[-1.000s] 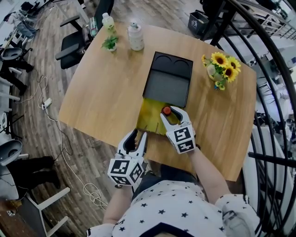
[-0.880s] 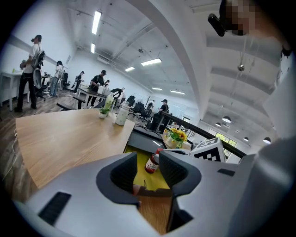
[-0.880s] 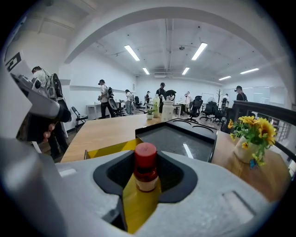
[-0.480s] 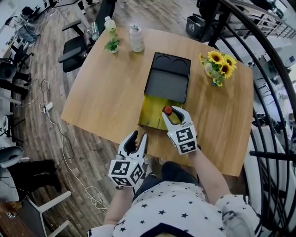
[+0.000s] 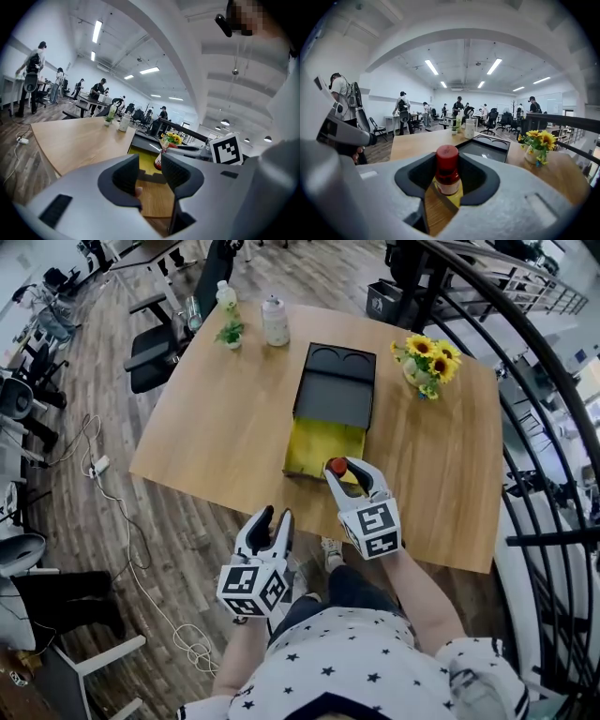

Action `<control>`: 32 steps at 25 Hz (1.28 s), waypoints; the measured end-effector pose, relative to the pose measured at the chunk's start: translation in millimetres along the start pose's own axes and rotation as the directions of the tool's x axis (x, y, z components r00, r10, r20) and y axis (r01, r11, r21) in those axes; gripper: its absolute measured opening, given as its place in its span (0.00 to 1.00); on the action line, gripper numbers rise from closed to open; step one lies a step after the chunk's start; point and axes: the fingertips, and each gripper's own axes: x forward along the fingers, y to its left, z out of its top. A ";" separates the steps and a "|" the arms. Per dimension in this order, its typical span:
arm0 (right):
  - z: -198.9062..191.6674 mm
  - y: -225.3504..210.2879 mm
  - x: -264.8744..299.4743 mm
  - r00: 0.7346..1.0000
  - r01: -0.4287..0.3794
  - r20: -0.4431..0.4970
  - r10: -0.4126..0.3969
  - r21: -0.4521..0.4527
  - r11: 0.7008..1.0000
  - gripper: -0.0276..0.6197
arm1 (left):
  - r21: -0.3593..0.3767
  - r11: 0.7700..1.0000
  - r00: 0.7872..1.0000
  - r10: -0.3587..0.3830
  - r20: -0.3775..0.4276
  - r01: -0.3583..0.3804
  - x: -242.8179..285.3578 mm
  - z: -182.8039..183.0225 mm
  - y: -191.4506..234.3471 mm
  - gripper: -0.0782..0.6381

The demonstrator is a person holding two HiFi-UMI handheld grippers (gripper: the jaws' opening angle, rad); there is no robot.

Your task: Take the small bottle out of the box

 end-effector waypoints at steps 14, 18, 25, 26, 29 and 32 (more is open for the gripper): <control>8.2 70.7 -92.6 0.997 0.036 0.074 -0.035 -0.010 0.999 0.27 | 0.036 0.999 0.998 -0.028 0.053 0.026 -91.2 -16.9 -17.0 0.30; 10.7 90.5 -117.0 0.995 0.035 0.091 -0.034 -0.011 0.999 0.27 | 0.047 0.998 0.997 -0.034 0.066 0.031 -114.0 -20.4 -22.9 0.30; 13.8 119.7 -152.8 0.993 0.026 0.119 -0.024 -0.014 1.000 0.27 | 0.063 0.997 0.995 -0.049 0.091 0.044 -144.5 -25.2 -34.0 0.30; 13.9 123.9 -157.9 0.992 0.024 0.122 -0.022 -0.015 1.000 0.27 | 0.065 0.997 0.994 -0.051 0.094 0.045 -149.2 -26.2 -35.6 0.30; 15.3 135.5 -173.2 0.991 0.023 0.130 -0.020 -0.019 1.000 0.27 | 0.071 0.996 0.993 -0.055 0.104 0.047 -163.1 -27.3 -40.0 0.29; 15.6 145.2 -187.1 0.990 0.022 0.138 -0.019 -0.022 1.000 0.27 | 0.074 0.996 0.992 -0.059 0.115 0.051 -174.7 -29.1 -43.7 0.29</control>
